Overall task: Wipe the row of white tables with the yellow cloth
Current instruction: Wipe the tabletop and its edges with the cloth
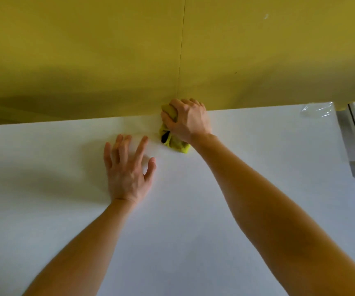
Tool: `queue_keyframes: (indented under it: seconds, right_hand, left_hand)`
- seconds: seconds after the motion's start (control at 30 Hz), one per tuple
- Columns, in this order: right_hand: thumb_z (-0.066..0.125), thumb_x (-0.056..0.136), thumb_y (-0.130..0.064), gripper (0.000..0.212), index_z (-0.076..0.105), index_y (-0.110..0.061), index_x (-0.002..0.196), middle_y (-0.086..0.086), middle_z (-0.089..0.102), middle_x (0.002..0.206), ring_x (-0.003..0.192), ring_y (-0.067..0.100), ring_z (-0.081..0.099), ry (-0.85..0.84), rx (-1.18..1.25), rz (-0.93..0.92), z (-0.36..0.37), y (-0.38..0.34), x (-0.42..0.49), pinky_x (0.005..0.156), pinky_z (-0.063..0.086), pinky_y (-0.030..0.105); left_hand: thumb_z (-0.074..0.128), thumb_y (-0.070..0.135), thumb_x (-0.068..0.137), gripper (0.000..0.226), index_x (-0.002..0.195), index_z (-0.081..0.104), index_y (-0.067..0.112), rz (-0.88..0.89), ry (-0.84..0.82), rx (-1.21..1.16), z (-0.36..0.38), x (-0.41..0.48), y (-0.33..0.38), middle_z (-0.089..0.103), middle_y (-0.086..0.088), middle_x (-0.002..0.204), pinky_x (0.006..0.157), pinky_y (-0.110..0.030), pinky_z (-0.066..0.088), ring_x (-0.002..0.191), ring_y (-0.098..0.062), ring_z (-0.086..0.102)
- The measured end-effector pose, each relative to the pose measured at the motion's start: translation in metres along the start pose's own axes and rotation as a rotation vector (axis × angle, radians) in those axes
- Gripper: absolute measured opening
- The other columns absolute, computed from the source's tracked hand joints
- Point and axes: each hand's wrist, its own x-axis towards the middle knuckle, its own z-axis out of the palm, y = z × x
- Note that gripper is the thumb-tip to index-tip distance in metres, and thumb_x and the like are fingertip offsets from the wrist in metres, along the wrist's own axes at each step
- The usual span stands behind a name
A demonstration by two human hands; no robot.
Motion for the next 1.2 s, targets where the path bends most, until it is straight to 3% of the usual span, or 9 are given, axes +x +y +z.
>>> queue_keyframes:
  seconds: [0.17,0.23,0.3,0.4,0.53,0.73,0.87,1.0,1.2]
  right_hand:
    - [0.054,0.095,-0.060,0.045,0.072,-0.021,0.109,0.014,0.074,0.105,0.101,0.043,0.065,0.113,-0.120,0.249,-0.089,0.193,-0.029,0.094,0.050,0.049]
    - [0.051,0.094,-0.055,0.044,0.072,-0.018,0.106,0.018,0.073,0.105,0.102,0.044,0.063,0.160,-0.166,0.363,-0.106,0.217,-0.032,0.099,0.045,0.049]
    - [0.051,0.091,-0.047,0.038,0.072,-0.016,0.098,0.018,0.072,0.099,0.097,0.042,0.063,0.191,-0.203,0.399,-0.092,0.187,-0.030,0.095,0.046,0.048]
    - [0.058,0.085,-0.036,0.023,0.068,-0.016,0.084,0.015,0.069,0.086,0.084,0.040,0.062,0.138,-0.092,0.158,-0.047,0.093,-0.020,0.080,0.045,0.045]
    - [0.062,0.088,-0.043,0.028,0.067,-0.016,0.090,0.010,0.069,0.088,0.087,0.038,0.063,-0.004,-0.007,-0.047,-0.018,0.014,-0.010,0.082,0.044,0.044]
    - [0.061,0.098,-0.048,0.030,0.070,-0.020,0.096,0.010,0.070,0.089,0.085,0.039,0.065,0.086,-0.050,-0.035,-0.077,0.177,-0.021,0.082,0.048,0.045]
    - [0.063,0.101,-0.042,0.030,0.070,-0.013,0.101,0.014,0.073,0.095,0.093,0.041,0.065,0.093,-0.172,0.096,-0.134,0.283,-0.033,0.113,0.042,0.052]
    - [0.060,0.093,-0.037,0.029,0.067,-0.010,0.086,0.017,0.069,0.084,0.082,0.042,0.063,0.121,-0.169,0.210,-0.120,0.257,-0.029,0.102,0.049,0.052]
    - [0.059,0.098,-0.051,0.039,0.070,-0.015,0.085,0.012,0.071,0.084,0.084,0.037,0.066,-0.035,0.058,-0.046,-0.074,0.140,-0.006,0.079,0.046,0.043]
  left_hand:
    - [0.047,0.047,0.110,0.055,0.163,0.050,0.033,0.085,-0.011,0.009,-0.003,0.001,0.004,0.043,-0.017,0.166,0.129,-0.067,0.021,0.160,-0.041,0.035]
    - [0.046,0.043,0.111,0.053,0.162,0.052,0.031,0.151,-0.019,-0.011,0.000,0.002,0.003,0.041,-0.015,0.171,0.129,-0.066,0.023,0.162,-0.038,0.034]
    - [0.049,0.042,0.110,0.053,0.161,0.053,0.030,0.165,-0.031,-0.009,0.001,0.003,0.002,0.040,-0.015,0.172,0.129,-0.064,0.024,0.162,-0.038,0.033]
    - [0.052,0.041,0.108,0.055,0.160,0.054,0.028,0.190,-0.036,0.037,-0.001,0.005,0.002,0.042,-0.017,0.170,0.127,-0.064,0.027,0.161,-0.041,0.035]
    - [0.047,0.044,0.107,0.055,0.155,0.057,0.019,0.106,-0.105,0.147,-0.012,0.004,0.022,0.047,-0.021,0.164,0.124,-0.062,0.032,0.155,-0.044,0.041]
    - [0.048,0.050,0.109,0.060,0.155,0.055,0.013,0.084,-0.072,0.015,-0.005,0.023,0.161,0.051,-0.018,0.162,0.126,-0.062,0.030,0.155,-0.039,0.043]
    - [0.052,0.052,0.106,0.063,0.162,0.051,0.025,0.100,-0.104,-0.054,0.013,0.020,0.228,0.038,-0.021,0.171,0.129,-0.066,0.023,0.161,-0.044,0.032]
    - [0.057,0.050,0.103,0.063,0.161,0.053,0.026,0.098,-0.071,-0.043,0.023,0.016,0.226,0.035,-0.021,0.173,0.130,-0.067,0.020,0.164,-0.044,0.026]
    - [0.058,0.049,0.102,0.060,0.154,0.058,0.020,0.071,-0.067,-0.018,0.024,0.017,0.230,0.041,-0.020,0.170,0.129,-0.066,0.023,0.162,-0.043,0.032]
